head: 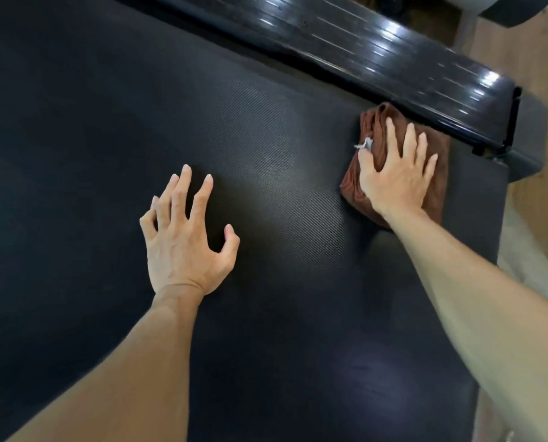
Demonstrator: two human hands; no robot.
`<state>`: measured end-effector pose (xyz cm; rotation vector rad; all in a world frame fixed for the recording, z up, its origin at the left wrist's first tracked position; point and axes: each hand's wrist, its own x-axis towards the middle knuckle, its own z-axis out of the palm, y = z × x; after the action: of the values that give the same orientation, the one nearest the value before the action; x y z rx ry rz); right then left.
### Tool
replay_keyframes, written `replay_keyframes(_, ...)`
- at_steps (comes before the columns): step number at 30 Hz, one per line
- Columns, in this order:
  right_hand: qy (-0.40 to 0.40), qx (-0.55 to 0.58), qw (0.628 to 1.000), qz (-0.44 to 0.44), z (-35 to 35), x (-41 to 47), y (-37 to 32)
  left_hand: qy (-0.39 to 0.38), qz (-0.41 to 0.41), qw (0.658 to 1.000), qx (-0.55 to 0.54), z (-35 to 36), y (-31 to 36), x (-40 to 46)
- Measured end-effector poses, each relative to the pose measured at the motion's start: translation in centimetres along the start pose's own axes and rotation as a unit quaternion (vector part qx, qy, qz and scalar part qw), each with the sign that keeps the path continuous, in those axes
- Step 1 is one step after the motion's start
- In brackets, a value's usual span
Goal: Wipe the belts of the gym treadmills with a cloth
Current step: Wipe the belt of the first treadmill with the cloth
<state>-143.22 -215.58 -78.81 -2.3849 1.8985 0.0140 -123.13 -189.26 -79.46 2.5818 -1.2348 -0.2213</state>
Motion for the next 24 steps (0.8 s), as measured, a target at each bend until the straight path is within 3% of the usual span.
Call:
replay_keyframes(4,0.011,-0.013,1.000,-0.015,-0.1,-0.6,0.2,-0.003,0.000,1.000,0.007,0.0,0.1,0.1)
replay_keyframes(13,0.045,-0.007,0.999,0.001,1.1,-13.5,0.5,-0.011,-0.005,1.000,0.015,0.0,-0.1,-0.1)
replay_keyframes(24,0.059,0.016,0.998,0.033,0.8,-13.4,0.0,-0.028,0.025,0.999,0.028,-0.3,0.2,-0.4)
